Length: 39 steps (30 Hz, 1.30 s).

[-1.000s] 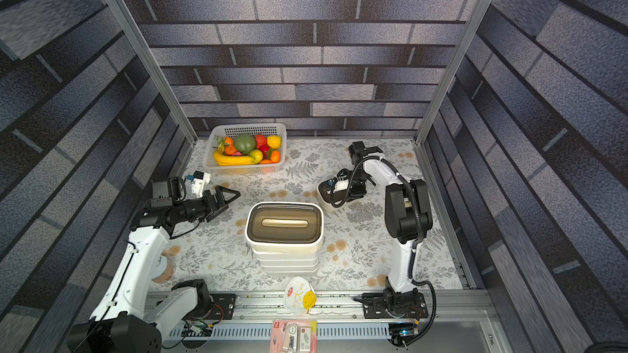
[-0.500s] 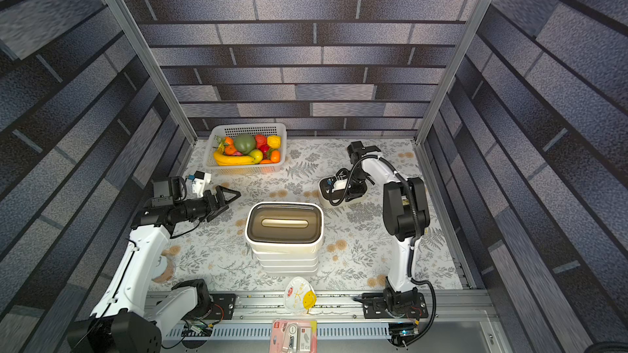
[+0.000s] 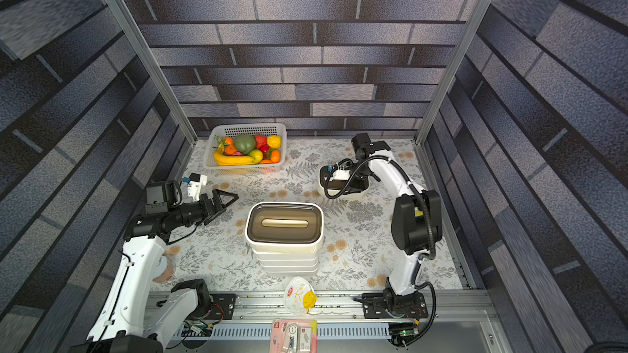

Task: Stack the tissue boxes
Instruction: Pick up the tissue box from the center of the board, then place the tissue box at the tissue box.

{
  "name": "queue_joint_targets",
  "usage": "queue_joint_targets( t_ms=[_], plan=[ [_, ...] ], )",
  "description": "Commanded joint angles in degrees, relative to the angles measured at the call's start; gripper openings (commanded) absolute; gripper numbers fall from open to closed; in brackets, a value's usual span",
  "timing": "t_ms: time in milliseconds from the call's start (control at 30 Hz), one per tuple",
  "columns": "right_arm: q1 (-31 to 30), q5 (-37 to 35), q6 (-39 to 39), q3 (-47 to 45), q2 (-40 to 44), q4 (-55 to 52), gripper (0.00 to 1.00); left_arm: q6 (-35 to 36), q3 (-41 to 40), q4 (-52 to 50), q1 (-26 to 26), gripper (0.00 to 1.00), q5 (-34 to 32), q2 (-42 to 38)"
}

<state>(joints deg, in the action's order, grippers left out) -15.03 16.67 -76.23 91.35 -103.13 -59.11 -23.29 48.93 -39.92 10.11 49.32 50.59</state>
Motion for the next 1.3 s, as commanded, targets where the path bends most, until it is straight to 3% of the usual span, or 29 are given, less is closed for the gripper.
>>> queue_joint_targets(
  t_ms=[0,267,500,733,933,1067,1267],
  plan=[
    [-0.35,1.62,6.42,-2.57,5.67,0.92,0.33,1.23,1.99,-3.41,0.52,1.00,0.56,-2.41],
    [-1.24,1.05,13.33,-3.71,16.92,-1.68,0.34,0.83,5.10,-6.69,0.83,1.00,1.35,-5.86],
    [-3.15,-1.47,18.98,0.48,22.03,-8.52,0.35,-0.08,8.27,-8.12,0.90,1.00,1.66,-7.47],
    [-6.34,-1.90,26.09,9.12,22.84,-15.36,0.35,-4.17,9.87,-6.67,0.96,1.00,4.32,-9.19],
    [-7.36,-1.01,32.37,12.71,24.32,-15.42,0.35,-16.66,7.03,5.49,0.94,1.00,2.97,-15.77],
    [-7.94,2.36,36.84,16.82,24.61,-16.04,0.35,-16.30,9.52,1.00,0.95,1.00,3.06,-16.59],
    [-12.35,-1.89,38.19,26.07,20.93,-22.65,0.34,-17.01,10.23,-2.52,0.78,1.00,3.91,-18.27]
  ],
)
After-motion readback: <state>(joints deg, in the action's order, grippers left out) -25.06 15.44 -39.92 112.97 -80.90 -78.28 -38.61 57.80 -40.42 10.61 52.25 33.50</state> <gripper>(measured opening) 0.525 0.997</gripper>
